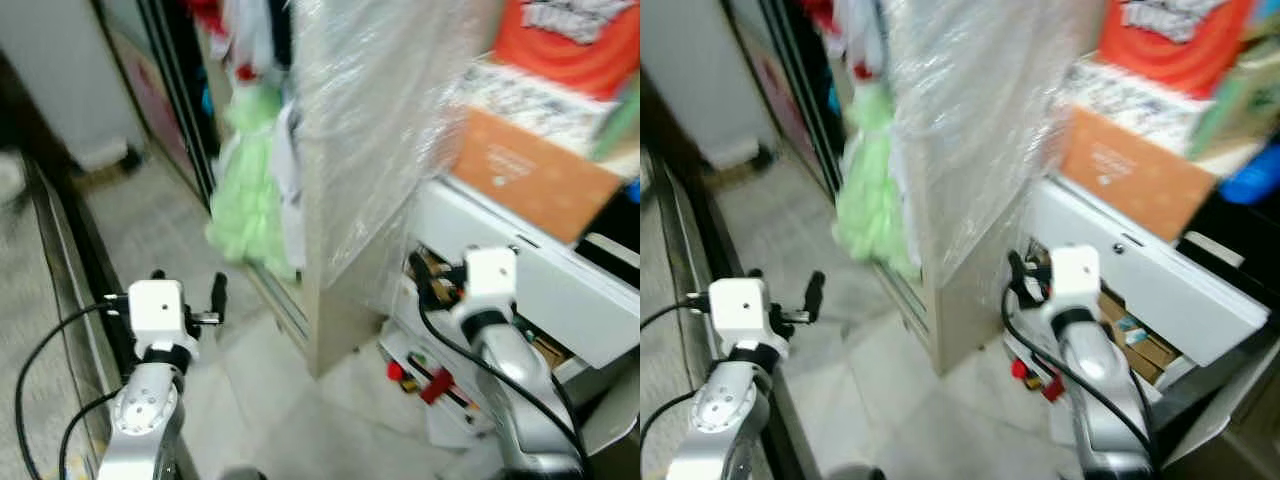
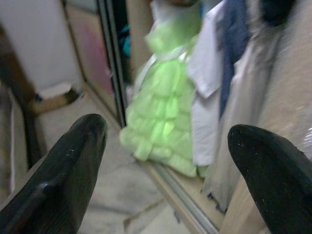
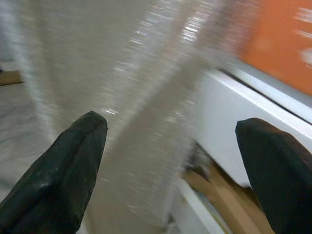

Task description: Clean up the room

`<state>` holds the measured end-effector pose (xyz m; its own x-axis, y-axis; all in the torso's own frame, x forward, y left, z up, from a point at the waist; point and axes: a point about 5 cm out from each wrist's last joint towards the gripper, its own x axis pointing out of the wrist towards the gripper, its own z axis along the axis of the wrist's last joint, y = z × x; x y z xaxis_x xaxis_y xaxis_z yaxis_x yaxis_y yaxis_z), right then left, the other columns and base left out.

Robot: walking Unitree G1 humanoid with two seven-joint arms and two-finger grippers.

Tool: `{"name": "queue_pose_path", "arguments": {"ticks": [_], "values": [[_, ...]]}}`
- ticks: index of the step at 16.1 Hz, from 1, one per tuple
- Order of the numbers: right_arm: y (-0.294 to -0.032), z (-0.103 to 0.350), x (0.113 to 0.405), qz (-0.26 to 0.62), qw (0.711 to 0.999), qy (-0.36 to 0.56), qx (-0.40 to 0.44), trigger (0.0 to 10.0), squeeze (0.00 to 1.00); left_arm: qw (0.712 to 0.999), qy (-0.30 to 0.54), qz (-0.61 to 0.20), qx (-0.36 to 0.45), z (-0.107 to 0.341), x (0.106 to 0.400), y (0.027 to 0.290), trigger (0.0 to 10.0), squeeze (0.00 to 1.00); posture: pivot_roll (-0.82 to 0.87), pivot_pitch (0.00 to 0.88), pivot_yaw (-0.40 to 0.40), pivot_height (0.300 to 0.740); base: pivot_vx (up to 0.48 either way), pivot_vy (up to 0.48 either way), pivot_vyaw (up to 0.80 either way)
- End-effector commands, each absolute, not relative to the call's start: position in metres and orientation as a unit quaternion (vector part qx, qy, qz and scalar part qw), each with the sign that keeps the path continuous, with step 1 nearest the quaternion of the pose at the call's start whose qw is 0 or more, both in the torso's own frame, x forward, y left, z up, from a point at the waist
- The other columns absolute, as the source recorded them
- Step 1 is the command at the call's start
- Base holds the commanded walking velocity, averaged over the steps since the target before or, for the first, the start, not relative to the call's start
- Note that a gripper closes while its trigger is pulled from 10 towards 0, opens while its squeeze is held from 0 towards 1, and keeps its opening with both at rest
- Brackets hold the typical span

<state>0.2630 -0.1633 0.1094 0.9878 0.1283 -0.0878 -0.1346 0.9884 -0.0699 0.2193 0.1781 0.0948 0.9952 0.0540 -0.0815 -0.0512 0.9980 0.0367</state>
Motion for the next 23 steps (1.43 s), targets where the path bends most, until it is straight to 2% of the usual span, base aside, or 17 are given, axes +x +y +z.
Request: {"name": "queue_pose_path", "arguments": {"ticks": [1,3,8,13,23], "values": [[-0.157,0.11,0.266,0.083,0.995,0.037,-0.04,10.0,0.0,0.998,0.032,0.036,0.026,0.098,0.22,0.18,10.0,0.0,-0.07,0.009,-0.089,0.74,0.0,0.0,0.0],[-0.15,0.109,0.272,0.098,0.993,0.036,-0.054,10.0,0.0,0.999,0.025,0.031,0.032,0.099,0.226,0.18,10.0,0.0,-0.09,0.009,-0.107,0.74,0.0,0.0,0.0],[-0.138,0.111,0.28,0.109,0.992,0.025,-0.055,10.0,0.0,0.998,0.032,0.032,0.035,0.097,0.229,0.184,10.0,0.0,-0.07,0.0,-0.04,0.74,0.0,0.0,0.0],[-0.13,0.109,0.283,0.115,0.992,0.026,-0.037,10.0,0.0,0.998,0.032,0.039,0.037,0.097,0.229,0.189,10.0,0.0,-0.04,0.0,-0.042,0.74,0.0,0.0,0.0],[-0.137,0.11,0.279,0.093,0.995,0.022,-0.038,10.0,0.0,0.999,0.031,0.007,0.027,0.1,0.239,0.181,10.0,0.0,-0.08,0.001,-0.014,0.74,0.0,0.0,0.8]]}}
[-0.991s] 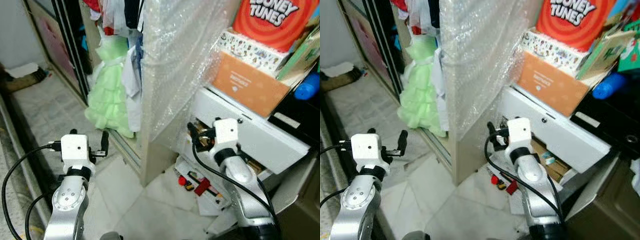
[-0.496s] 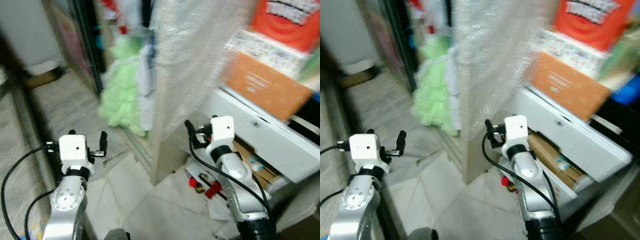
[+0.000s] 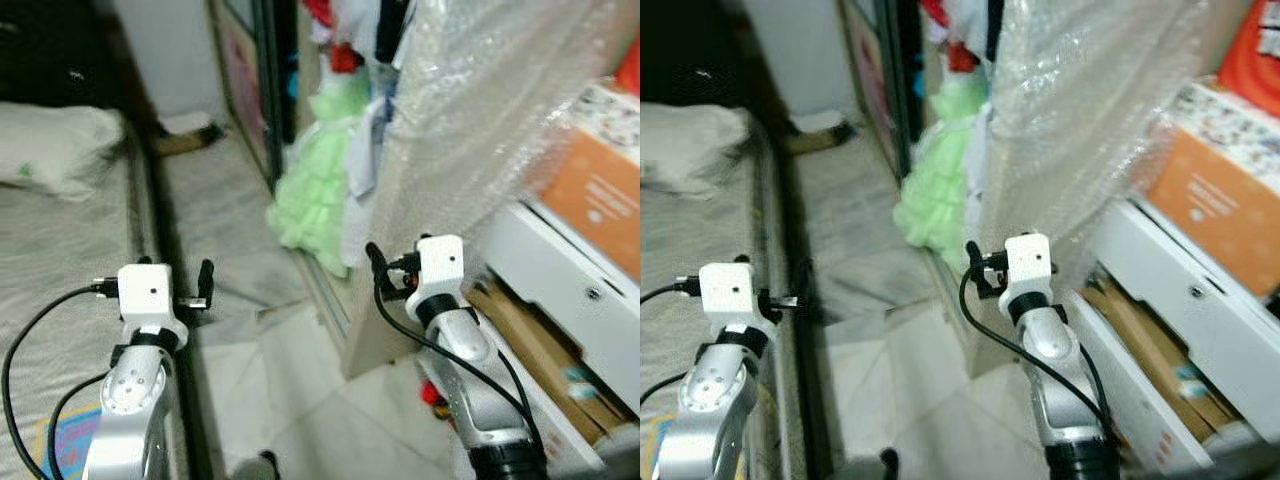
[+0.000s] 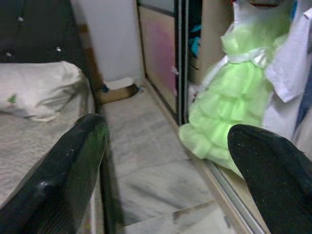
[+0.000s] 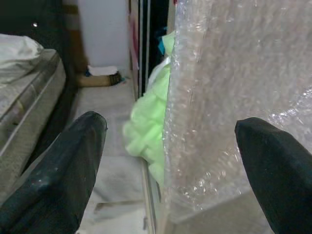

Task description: Clean up the room

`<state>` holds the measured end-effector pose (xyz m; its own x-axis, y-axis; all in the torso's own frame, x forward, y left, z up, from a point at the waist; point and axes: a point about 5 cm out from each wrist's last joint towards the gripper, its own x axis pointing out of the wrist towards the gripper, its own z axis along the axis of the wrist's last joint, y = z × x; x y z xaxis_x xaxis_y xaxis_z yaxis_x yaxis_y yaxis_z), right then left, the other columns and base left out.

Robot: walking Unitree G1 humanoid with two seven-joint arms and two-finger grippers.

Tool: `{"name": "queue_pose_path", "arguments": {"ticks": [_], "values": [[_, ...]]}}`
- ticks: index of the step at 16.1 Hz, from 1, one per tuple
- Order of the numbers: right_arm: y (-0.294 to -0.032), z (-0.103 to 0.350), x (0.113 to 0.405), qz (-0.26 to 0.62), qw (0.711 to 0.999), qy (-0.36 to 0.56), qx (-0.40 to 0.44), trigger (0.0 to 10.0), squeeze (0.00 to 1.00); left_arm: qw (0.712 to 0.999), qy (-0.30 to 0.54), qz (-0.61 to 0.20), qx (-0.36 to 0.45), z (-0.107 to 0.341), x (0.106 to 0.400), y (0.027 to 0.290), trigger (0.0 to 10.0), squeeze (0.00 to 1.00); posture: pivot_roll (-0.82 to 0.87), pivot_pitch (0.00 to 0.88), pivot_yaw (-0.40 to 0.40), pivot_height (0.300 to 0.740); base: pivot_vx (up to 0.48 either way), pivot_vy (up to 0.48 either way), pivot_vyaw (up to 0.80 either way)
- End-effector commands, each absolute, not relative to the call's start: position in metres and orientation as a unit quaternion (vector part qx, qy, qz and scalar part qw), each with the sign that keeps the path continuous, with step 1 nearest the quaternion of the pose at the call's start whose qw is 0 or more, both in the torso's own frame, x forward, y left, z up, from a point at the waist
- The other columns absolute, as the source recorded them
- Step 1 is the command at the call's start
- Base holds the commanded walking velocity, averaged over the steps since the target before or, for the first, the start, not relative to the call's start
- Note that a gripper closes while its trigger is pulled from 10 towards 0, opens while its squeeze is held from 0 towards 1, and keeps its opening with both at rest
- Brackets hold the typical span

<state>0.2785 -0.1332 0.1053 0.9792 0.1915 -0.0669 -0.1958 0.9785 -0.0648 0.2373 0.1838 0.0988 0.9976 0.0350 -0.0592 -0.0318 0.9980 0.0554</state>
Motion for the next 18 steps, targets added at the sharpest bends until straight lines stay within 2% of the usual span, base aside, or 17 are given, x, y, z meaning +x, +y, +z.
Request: {"name": "queue_pose_path", "arguments": {"ticks": [1,18], "values": [[-0.1368,0.1106,0.2798,0.093,0.995,0.022,-0.038,10.0,0.0,0.999,0.03,0.007,0.028,0.1002,0.2391,0.1812,10.0,0.0,-0.08,0.002,-0.015,0.74,0.0,0.0,0.8],[-0.1344,0.1115,0.2833,0.097,0.995,0.021,-0.033,10.0,0.0,0.999,0.022,0.004,0.036,0.1028,0.2434,0.1822,10.0,0.0,-0.07,0.0,-0.02,0.74,0.0,0.0,0.8]]}}
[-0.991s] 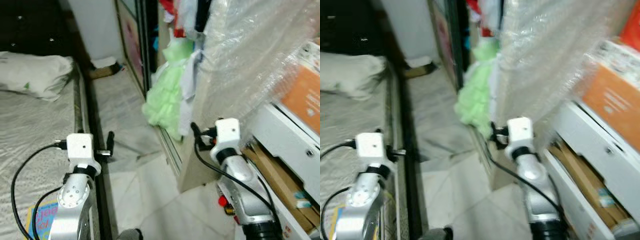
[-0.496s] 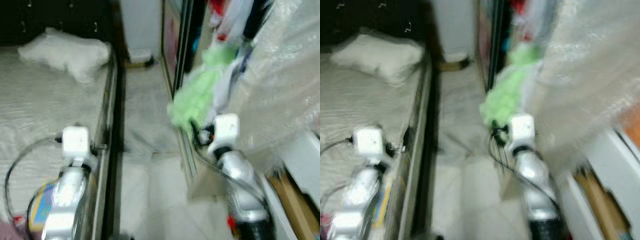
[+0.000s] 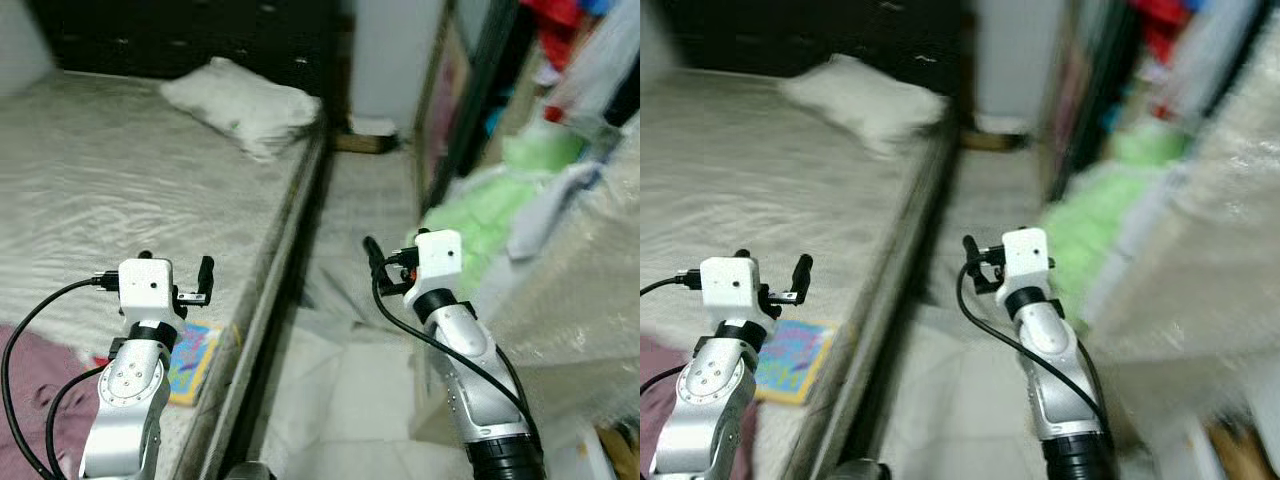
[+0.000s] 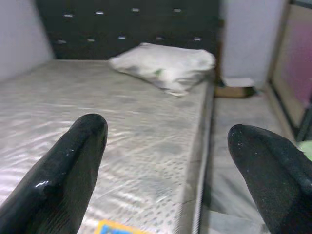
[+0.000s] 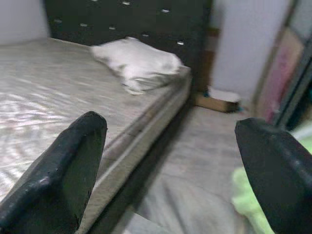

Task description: Clean up the room

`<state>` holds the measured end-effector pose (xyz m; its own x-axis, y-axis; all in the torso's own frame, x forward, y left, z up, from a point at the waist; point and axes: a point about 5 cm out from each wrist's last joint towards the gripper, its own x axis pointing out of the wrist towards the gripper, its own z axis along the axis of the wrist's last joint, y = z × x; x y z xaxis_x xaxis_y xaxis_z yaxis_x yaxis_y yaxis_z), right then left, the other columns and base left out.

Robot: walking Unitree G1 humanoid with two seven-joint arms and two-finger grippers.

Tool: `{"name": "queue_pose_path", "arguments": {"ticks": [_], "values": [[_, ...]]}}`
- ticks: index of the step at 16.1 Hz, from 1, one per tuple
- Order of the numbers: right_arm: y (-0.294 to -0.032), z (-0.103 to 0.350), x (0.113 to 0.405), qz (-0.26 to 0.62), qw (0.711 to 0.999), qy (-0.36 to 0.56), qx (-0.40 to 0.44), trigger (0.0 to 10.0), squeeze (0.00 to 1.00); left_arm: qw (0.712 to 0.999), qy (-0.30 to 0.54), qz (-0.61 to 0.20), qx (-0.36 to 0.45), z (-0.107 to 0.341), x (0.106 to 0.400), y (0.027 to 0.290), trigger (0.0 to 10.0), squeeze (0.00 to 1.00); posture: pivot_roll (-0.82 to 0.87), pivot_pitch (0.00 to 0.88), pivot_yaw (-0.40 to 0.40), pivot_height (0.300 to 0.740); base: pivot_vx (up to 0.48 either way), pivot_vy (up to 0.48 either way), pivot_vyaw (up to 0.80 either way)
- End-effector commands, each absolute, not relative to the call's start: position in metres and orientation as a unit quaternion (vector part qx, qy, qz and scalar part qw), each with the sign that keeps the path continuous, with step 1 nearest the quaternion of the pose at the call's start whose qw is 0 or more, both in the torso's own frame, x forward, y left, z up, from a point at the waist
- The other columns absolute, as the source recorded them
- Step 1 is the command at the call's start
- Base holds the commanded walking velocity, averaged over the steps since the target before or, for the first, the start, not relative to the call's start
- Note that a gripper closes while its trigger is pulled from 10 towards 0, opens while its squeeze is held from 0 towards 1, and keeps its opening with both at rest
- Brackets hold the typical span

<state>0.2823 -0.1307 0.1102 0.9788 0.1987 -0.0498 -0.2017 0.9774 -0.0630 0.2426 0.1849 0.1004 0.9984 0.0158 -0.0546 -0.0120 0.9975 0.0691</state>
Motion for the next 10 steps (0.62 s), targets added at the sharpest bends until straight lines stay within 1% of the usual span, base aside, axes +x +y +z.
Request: {"name": "queue_pose_path", "arguments": {"ticks": [1,10], "values": [[-0.1344,0.1114,0.2834,0.098,0.994,0.021,-0.033,10.0,0.0,0.999,0.021,0.005,0.035,0.1029,0.2434,0.182,10.0,0.0,-0.07,0.0,-0.02,0.74,0.0,0.0,0.8],[-0.1346,0.1108,0.2848,0.101,0.994,0.021,-0.031,10.0,0.0,0.999,0.007,0.008,0.035,0.1054,0.2433,0.1817,10.0,0.0,-0.07,0.0,-0.025,0.74,0.0,0.0,0.8]]}}
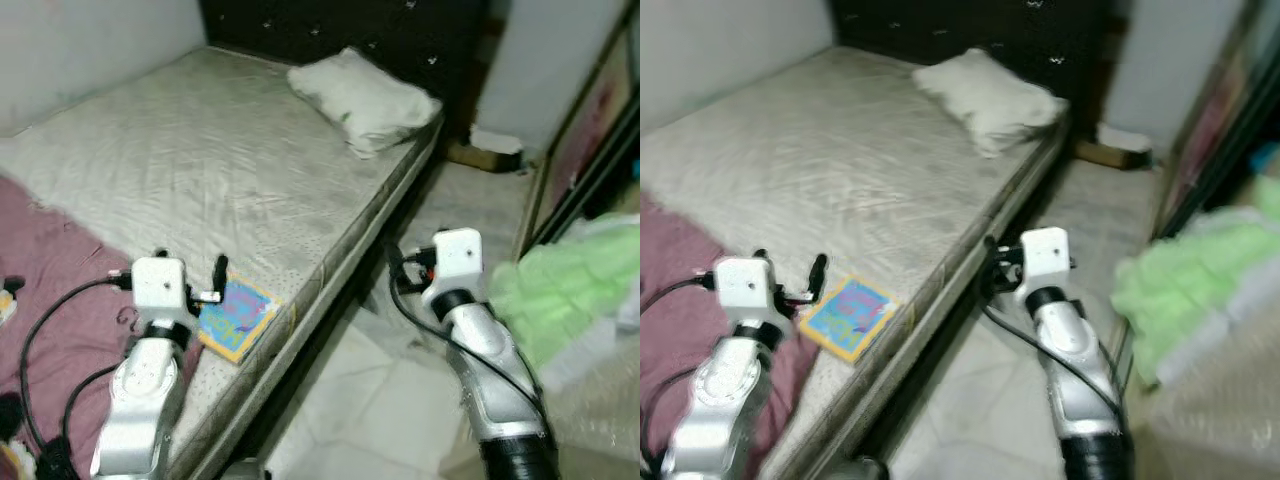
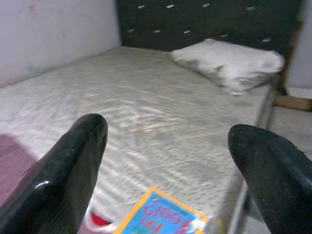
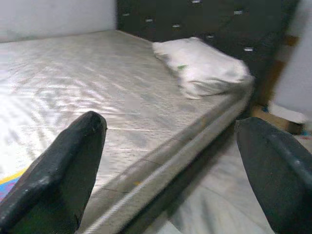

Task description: Clean up the room

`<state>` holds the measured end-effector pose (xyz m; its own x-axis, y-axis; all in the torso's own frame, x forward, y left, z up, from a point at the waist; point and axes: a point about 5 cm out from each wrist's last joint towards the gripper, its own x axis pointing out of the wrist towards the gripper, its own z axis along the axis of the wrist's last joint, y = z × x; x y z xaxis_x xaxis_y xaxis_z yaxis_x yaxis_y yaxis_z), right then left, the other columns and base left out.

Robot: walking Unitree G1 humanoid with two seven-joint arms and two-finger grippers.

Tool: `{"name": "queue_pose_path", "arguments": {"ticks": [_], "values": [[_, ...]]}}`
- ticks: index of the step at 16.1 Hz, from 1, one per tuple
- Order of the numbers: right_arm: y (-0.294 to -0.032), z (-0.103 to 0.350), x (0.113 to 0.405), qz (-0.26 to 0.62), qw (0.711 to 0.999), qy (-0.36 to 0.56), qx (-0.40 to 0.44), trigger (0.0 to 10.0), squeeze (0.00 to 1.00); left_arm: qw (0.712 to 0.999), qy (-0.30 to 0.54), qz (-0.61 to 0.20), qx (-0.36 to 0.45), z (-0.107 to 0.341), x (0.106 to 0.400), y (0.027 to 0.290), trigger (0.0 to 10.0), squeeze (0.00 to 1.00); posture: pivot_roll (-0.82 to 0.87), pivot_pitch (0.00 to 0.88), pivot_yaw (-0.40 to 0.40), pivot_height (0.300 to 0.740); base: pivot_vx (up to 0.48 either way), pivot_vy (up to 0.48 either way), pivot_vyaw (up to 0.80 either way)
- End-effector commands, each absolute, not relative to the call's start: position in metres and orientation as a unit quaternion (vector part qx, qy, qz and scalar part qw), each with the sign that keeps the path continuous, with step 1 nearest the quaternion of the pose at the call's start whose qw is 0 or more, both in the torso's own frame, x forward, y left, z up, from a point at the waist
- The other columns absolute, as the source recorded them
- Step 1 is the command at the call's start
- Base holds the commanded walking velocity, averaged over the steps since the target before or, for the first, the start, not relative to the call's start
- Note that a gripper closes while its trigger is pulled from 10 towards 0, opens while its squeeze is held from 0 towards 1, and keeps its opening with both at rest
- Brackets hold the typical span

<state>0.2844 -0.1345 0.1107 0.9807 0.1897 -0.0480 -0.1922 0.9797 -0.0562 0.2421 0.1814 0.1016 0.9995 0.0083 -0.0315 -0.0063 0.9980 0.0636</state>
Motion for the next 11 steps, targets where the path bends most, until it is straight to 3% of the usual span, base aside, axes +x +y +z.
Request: {"name": "queue_pose_path", "arguments": {"ticks": [1,11], "values": [[-0.1346,0.111,0.2849,0.101,0.994,0.021,-0.031,10.0,0.0,0.999,0.007,0.008,0.033,0.1055,0.2435,0.1816,10.0,0.0,-0.07,0.0,-0.025,0.74,0.0,0.0,0.8],[-0.1352,0.1121,0.2863,0.102,0.994,0.021,-0.03,10.0,0.0,1.0,0.011,0.012,0.027,0.1053,0.2456,0.1821,10.0,0.0,-0.08,0.001,-0.026,0.74,0.0,0.0,0.8]]}}
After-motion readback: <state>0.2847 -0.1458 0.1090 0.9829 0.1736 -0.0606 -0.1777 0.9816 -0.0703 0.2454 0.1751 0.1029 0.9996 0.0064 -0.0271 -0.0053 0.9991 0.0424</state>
